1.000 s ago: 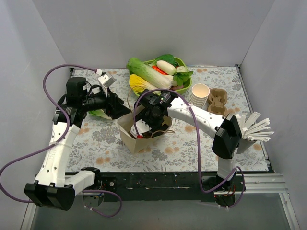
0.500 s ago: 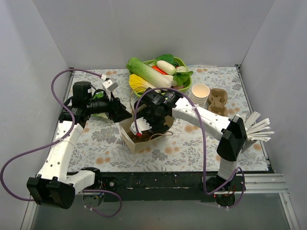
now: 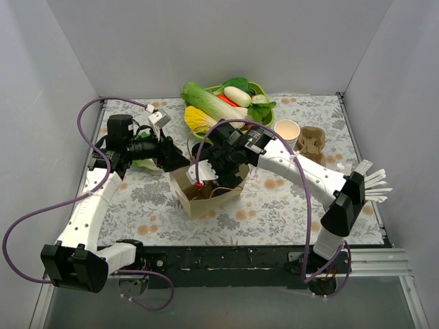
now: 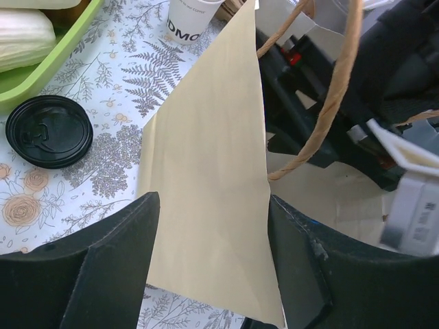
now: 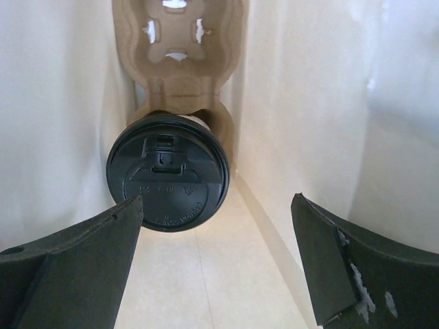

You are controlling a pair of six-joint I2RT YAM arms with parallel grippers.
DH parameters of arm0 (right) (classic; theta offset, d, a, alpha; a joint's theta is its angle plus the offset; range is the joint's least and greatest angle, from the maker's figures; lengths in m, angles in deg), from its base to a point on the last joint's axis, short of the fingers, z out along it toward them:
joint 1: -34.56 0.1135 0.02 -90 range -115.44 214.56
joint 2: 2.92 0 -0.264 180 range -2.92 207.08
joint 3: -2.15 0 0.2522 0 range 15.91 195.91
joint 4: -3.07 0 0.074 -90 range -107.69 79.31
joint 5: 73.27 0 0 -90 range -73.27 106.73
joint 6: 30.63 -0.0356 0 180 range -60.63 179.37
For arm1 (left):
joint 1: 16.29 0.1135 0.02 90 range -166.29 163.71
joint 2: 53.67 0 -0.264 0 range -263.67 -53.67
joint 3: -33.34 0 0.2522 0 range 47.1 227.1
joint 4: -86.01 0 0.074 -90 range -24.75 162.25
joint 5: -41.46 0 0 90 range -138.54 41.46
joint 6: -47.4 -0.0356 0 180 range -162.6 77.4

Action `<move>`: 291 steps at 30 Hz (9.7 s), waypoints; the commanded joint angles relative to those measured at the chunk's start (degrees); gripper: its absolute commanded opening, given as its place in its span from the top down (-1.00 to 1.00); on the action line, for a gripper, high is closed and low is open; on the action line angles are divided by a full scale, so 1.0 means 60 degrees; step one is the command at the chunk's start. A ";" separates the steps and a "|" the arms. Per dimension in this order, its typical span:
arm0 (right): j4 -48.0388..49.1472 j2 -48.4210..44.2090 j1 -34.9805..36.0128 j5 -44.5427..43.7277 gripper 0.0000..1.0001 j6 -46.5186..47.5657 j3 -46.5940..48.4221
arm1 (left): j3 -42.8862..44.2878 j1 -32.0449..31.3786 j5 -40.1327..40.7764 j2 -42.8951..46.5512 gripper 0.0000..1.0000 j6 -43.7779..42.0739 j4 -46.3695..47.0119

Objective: Pack the takeout coffee

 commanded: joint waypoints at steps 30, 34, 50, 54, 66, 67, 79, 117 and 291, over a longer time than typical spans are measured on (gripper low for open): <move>0.9534 -0.5429 -0.0110 -0.5234 -0.91 -0.1704 -0.4536 | -0.0526 -0.0437 -0.2331 0.0701 1.00 -0.0356 0.0149; 0.9697 -0.5576 -0.0446 -0.6172 -0.86 -0.2320 -0.4637 | -0.0761 -0.1385 -0.1895 0.1229 1.00 -0.0386 0.0383; 0.9392 -0.5971 -0.1780 -0.6247 -0.83 -0.2759 -0.4903 | -0.1245 -0.3206 -0.0385 0.1303 1.00 0.0082 0.0998; 0.7714 -0.5650 -0.1941 -0.5531 -0.88 -0.3225 -0.4011 | -0.0923 -0.3192 0.0289 0.1201 1.00 0.0083 0.0998; 0.1336 -0.4856 -0.4136 -0.4095 -0.96 -0.6377 -0.0800 | 0.0981 -0.2738 0.1872 0.0453 -0.08 -0.0020 0.1042; 0.1145 -0.5279 -0.4559 -0.3949 -0.95 -0.6363 -0.0888 | 0.1025 -0.2723 0.1945 0.0497 -0.14 0.0082 0.1173; -0.2050 -0.8210 -0.6289 -0.4825 -0.29 -0.6216 -0.3113 | 0.1187 -0.1669 0.0849 0.0117 -0.39 0.2952 0.4758; -0.1465 -0.4361 -1.0847 -0.1443 0.13 -0.5528 -0.1928 | 0.0381 -0.1126 0.0613 0.0483 -0.39 0.4156 0.6023; -0.2241 -0.4975 -1.0745 0.6219 0.97 -0.7154 0.1865 | 0.7559 -0.6181 0.0714 -0.6535 1.00 0.2982 0.6242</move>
